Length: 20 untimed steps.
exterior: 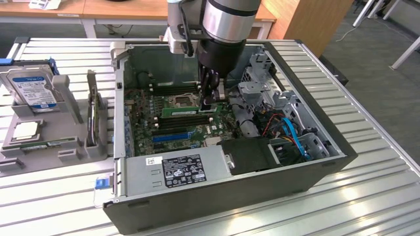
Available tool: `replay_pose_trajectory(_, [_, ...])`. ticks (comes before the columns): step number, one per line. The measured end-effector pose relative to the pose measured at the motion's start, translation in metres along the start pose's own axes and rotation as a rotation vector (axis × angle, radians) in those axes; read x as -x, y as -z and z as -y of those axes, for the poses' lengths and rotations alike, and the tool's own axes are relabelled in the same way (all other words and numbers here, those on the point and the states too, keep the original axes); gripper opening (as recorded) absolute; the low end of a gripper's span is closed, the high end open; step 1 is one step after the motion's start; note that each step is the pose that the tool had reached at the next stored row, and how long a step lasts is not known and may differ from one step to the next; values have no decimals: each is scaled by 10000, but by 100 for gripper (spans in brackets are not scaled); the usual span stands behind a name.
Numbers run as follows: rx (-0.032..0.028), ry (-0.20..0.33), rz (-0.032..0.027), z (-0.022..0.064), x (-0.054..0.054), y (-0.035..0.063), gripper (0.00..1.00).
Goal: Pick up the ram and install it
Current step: 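Insert the ram into the slot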
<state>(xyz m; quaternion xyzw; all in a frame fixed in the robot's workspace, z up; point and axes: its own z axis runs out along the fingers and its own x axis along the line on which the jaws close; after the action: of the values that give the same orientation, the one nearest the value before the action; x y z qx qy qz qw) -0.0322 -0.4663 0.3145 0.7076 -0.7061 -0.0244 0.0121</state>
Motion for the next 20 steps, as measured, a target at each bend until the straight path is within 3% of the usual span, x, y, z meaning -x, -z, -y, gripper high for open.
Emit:
replay_pose_trajectory(7, [1, -1, 16, 0, 71, -22, 11])
replay_pose_trajectory(20, [2, 6, 136, 4, 347, -79, 11])
